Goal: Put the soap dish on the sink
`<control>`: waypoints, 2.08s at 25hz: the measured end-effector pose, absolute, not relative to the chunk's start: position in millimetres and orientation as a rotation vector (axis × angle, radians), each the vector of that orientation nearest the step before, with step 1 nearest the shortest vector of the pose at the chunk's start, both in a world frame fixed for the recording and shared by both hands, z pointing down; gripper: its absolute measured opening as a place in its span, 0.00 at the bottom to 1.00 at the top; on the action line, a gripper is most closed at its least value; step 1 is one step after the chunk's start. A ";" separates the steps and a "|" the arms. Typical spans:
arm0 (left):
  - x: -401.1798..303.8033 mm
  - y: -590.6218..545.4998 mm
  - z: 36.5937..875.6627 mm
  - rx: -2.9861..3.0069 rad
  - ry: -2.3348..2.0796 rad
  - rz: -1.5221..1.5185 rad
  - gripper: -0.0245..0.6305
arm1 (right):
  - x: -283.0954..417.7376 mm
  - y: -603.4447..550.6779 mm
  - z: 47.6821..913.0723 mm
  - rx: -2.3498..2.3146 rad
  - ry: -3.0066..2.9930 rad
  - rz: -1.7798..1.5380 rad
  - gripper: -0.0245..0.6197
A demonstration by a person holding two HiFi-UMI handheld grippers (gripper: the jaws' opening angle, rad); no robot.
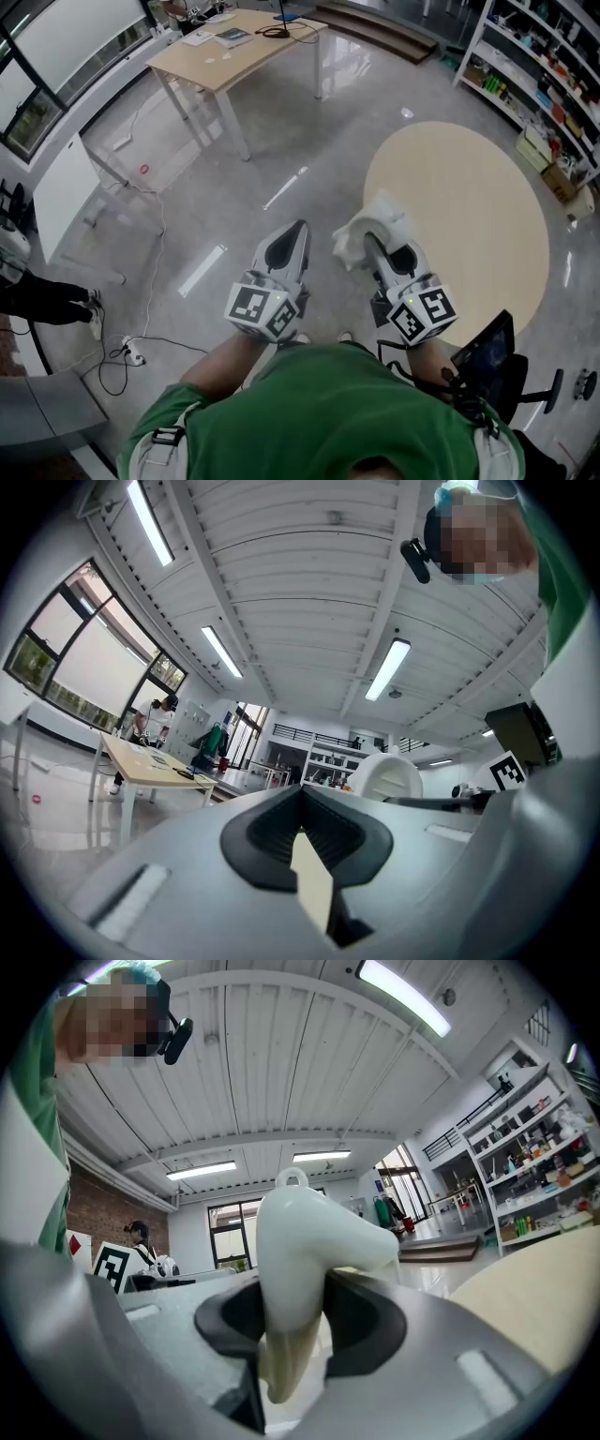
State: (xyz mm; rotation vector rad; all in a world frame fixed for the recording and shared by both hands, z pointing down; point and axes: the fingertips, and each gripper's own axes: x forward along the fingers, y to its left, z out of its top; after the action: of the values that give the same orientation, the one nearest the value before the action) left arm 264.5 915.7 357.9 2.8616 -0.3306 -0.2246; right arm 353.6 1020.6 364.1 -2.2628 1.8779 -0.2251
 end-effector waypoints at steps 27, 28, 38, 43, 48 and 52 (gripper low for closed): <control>212.2 784.7 357.9 2.802 -0.730 -0.282 0.05 | 334.5 868.9 363.2 -2.046 2.109 -0.239 0.26; 216.5 779.4 355.7 2.801 -0.746 -0.284 0.05 | 339.0 862.6 361.5 -2.035 2.122 -0.236 0.26; 246.3 731.0 347.6 2.799 -0.948 -0.300 0.05 | 376.0 794.1 352.0 -1.858 2.274 -0.222 0.26; 256.6 717.3 346.4 2.775 -1.038 -0.322 0.05 | 388.9 772.8 351.7 -1.787 2.325 -0.218 0.26; 256.6 705.9 351.5 2.760 -1.101 -0.293 0.05 | 387.5 755.4 359.2 -1.735 2.362 -0.248 0.26; 250.3 689.7 356.4 2.732 -1.141 -0.281 0.05 | 381.9 735.6 364.3 -1.706 2.382 -0.280 0.26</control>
State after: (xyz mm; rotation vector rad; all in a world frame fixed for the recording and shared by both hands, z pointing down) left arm 250.3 689.7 356.4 2.7319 -1.1408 -0.2807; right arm 381.9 735.6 364.3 -1.7061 2.3821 -0.2797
